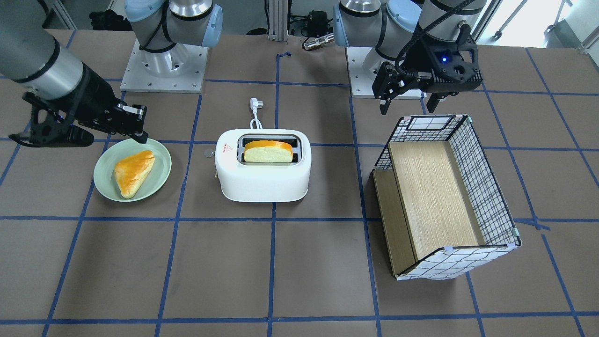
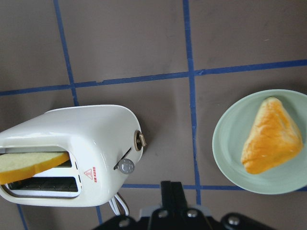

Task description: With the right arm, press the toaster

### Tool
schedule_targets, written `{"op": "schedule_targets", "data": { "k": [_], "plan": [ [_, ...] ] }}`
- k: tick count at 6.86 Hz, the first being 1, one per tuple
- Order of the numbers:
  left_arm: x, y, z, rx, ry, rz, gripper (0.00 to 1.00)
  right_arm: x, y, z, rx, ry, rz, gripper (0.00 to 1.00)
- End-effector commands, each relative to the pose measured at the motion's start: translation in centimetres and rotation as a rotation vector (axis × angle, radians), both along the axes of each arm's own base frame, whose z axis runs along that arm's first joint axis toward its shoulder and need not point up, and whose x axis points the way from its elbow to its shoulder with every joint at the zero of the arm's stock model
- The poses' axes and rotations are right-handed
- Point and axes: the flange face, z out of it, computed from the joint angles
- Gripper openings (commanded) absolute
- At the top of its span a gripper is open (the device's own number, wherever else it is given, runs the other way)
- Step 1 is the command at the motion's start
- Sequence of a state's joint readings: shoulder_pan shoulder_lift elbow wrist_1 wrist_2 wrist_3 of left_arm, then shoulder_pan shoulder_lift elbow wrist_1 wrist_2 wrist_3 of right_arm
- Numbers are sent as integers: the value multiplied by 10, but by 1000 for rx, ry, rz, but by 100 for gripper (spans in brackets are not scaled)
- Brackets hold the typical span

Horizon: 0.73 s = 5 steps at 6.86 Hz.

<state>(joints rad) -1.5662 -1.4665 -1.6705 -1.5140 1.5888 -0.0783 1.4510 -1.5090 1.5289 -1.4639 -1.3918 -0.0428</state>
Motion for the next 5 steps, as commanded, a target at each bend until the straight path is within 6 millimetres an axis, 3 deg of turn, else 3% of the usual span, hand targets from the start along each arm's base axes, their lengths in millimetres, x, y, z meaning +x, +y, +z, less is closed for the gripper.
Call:
{"op": "schedule_targets", "data": {
  "k": [1,2,3,4,5],
  "plan": [
    [0,0,0,0,0,0,100,42,6,43,-45,141,12,0],
    [0,0,0,0,0,0,100,46,1,45,-89,145,15,15],
    [0,0,0,0,0,0,100,41,-7,48,-148,197,12,55],
    [0,0,0,0,0,0,100,39,-7,48,-155,216,12,84],
    [0,0,0,0,0,0,100,39,-8,47,-155,207,13,100]
  ]
}}
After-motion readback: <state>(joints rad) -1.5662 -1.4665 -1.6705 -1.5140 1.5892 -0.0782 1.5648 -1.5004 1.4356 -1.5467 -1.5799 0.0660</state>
